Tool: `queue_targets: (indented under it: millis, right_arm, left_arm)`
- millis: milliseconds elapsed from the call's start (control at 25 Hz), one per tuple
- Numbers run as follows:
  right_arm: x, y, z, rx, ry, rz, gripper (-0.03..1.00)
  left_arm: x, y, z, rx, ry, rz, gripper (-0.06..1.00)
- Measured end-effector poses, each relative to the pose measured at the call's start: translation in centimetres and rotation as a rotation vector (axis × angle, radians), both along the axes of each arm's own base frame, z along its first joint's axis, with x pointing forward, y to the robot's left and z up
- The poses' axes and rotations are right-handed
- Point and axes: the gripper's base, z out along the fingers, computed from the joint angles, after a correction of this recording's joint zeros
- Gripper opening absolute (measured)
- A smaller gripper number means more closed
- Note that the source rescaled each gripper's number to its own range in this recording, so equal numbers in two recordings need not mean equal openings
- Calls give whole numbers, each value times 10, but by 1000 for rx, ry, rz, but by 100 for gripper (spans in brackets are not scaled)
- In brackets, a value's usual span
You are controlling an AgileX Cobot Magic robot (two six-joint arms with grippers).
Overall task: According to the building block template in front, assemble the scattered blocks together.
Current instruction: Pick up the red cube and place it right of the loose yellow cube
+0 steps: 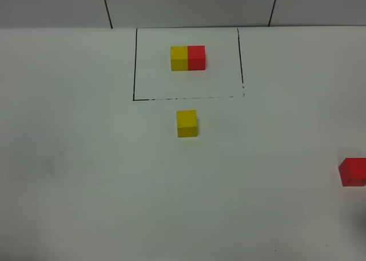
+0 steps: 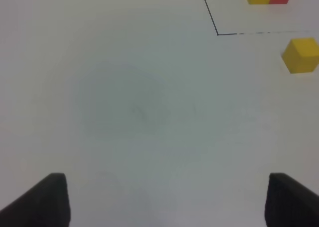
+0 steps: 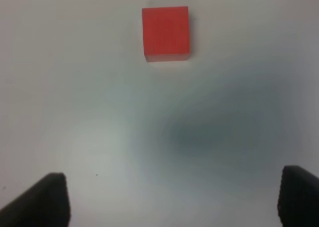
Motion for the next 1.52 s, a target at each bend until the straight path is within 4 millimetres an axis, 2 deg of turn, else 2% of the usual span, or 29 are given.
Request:
queue_targets:
  millis: [160,280,480,800,1520]
  right_arm:
    - [49,5,-17,15,96,35,70]
    - [79,7,-36,18,120,46,70]
    - [105,10,-63,28,154,87,70]
    - [118,-6,-88,44,202,81,70]
    - [133,-12,-131,70,276,81,70]
  left_arm:
    - [0,0,0,0,0,0,75]
    - [0,0,0,0,0,0,75]
    - [0,0,0,0,0,0,75]
    - [0,0,0,0,0,0,75]
    - [0,0,0,0,0,0,75]
